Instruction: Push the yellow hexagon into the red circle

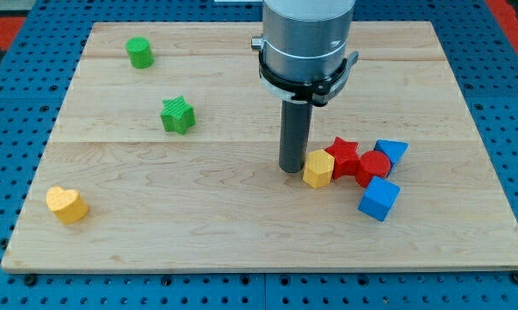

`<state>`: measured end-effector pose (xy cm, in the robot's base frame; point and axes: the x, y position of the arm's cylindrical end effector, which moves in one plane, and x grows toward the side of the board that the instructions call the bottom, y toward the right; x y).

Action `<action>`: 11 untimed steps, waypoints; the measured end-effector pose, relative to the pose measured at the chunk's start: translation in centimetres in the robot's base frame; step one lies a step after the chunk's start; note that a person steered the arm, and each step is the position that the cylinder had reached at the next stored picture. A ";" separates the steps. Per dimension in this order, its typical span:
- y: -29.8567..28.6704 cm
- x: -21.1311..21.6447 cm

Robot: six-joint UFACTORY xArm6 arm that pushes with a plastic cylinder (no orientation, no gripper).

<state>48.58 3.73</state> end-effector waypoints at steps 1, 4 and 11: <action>-0.1 0.0; -0.7 -1.4; -0.1 0.4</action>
